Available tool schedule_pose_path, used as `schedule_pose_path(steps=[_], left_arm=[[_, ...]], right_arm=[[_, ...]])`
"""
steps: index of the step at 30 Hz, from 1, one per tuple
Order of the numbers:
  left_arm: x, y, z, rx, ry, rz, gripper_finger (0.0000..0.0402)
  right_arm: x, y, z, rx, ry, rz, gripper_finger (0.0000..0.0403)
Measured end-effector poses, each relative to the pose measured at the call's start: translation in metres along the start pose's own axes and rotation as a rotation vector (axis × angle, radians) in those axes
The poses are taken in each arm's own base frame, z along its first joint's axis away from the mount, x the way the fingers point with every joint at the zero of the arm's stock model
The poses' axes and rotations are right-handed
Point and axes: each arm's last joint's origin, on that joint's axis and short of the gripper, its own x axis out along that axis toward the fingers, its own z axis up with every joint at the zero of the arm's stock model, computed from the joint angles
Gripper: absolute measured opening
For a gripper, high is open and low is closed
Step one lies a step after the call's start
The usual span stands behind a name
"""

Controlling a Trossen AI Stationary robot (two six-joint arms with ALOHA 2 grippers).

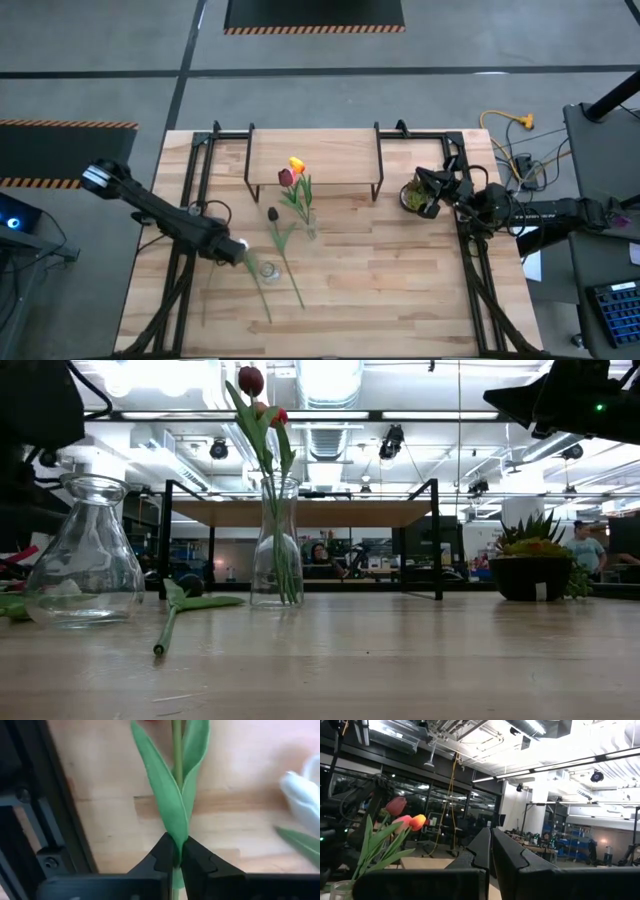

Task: Pick and place flowers into a vace then onto a shelf
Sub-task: Put the red flower into the bottom transparent vase

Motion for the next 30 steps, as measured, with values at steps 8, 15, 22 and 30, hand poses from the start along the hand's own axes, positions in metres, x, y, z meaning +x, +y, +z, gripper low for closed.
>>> schedule_pose_path(steps=[8,15,22,30], left_arm=[[-0.018,0.003,0.001,0.026,-0.012,-0.097,0.0002],[-0.031,0.002,0.004,0.030,-0.167,-0.161,0.0001],[-0.061,-0.002,0.002,0.090,-0.238,-0.191,0.0000],[-0.147,-0.016,-0.003,0.264,-0.548,-0.438,0.0000]], right_arm=[[0.000,0.000,0.000,0.003,-0.005,0.000,0.0009],[0.000,0.000,0.002,0.009,-0.018,-0.001,0.0009],[0.000,-0.001,0.002,0.009,-0.019,-0.001,0.0009],[0.000,0.000,0.002,0.009,-0.020,0.000,0.0009]])
